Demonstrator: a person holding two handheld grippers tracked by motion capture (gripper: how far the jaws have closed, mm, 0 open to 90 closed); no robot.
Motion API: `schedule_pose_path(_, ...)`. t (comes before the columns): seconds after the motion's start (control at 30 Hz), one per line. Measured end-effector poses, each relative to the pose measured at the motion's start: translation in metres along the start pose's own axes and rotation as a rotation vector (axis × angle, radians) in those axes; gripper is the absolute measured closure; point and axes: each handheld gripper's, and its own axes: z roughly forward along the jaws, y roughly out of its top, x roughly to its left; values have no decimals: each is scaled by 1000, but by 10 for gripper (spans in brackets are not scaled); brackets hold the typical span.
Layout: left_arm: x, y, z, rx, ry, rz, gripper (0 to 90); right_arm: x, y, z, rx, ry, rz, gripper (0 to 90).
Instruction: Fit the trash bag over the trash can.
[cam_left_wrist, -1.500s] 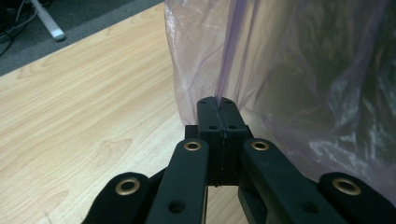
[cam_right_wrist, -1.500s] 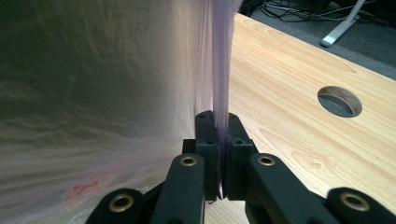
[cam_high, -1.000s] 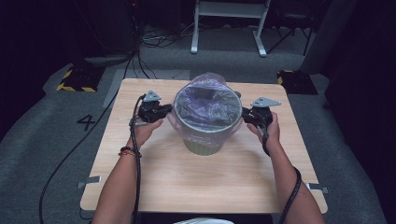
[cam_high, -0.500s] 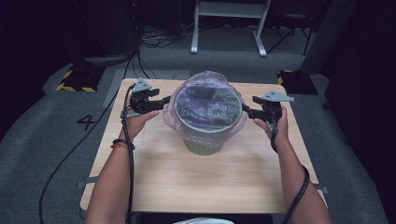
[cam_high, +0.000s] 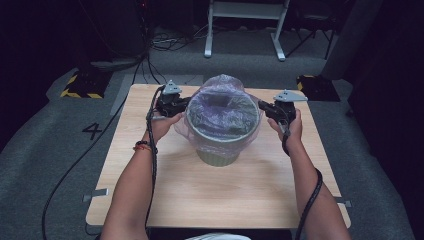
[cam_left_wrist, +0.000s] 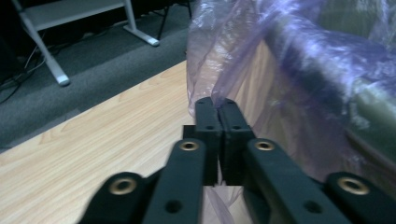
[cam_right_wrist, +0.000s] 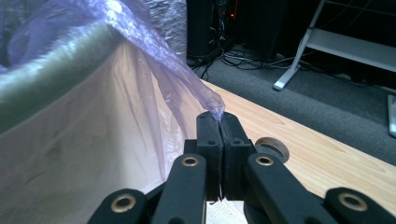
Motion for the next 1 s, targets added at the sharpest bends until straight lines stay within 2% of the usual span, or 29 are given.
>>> schedule_pose_path(0.07, -1, 0, 2, -10, -22, 3, 900, -1, -1, 2, 7, -4, 4, 897)
schedule_pose_path(0.1, -1, 0, 4, -4, -19, 1, 900, -1, -1, 3, 10, -6, 8, 897)
schedule_pose_path(0.23, -1, -4, 16, 58, -9, -4, 900, -4, -4, 9, 22, 7, 41, 897)
schedule_pose_path(0.33, -1, -7, 20, 53, -33, -34, 900, -4, -8, 16, 48, 28, 61, 898)
schedule_pose_path(0.37, -2, -7, 22, 56, -31, -31, 900, -3, -10, 19, 61, 33, 63, 898)
schedule_pose_path(0.47, -4, -11, 27, 85, -41, -36, 900, -3, -15, 25, 86, 49, 69, 900)
schedule_pose_path(0.57, -5, -16, 33, 111, -44, -43, 900, -3, -21, 31, 105, 67, 96, 900)
schedule_pose_path(0.67, -6, -23, 37, 143, -45, -48, 900, -1, -27, 35, 135, 75, 91, 900)
schedule_pose_path(0.73, -4, -27, 36, 137, -44, -64, 900, 1, -32, 37, 157, 78, 87, 900)
schedule_pose_path(0.83, -4, -31, 30, 120, -42, -65, 900, 1, -39, 35, 151, 81, 92, 899)
schedule_pose_path(0.87, -3, -32, 27, 119, -34, -64, 864, 1, -41, 34, 154, 79, 85, 895)
schedule_pose_path(0.93, -4, -34, 21, 153, 16, -37, 733, 2, -43, 31, 157, 72, 72, 859)
schedule_pose_path(1.0, -6, -36, 14, 164, 24, -1, 707, 3, -45, 27, 151, 67, 54, 837)
